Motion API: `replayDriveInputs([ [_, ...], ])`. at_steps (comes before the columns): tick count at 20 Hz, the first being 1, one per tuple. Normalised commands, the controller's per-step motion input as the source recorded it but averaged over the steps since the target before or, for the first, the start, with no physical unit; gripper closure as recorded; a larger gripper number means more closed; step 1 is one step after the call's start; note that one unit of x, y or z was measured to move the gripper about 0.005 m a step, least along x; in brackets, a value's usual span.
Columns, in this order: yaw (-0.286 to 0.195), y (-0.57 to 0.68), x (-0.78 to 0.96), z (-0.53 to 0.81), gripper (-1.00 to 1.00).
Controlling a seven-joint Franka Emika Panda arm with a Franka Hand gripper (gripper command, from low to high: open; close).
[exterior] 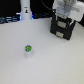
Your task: Open the kcup holder, insert the kcup into the holder, and close the kcup holder
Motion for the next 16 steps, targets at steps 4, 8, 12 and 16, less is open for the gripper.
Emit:
replayDriveInputs([
  [4, -0.016, -0.02, 0.12, 0.00, 1.00],
  [8, -0.041, -0.14, 0.58, 0.17, 1.00],
  [12, -0.074, -0.18, 0.77, 0.26, 1.00],
  [16, -0.082, -0.26, 0.84, 0.28, 1.00],
])
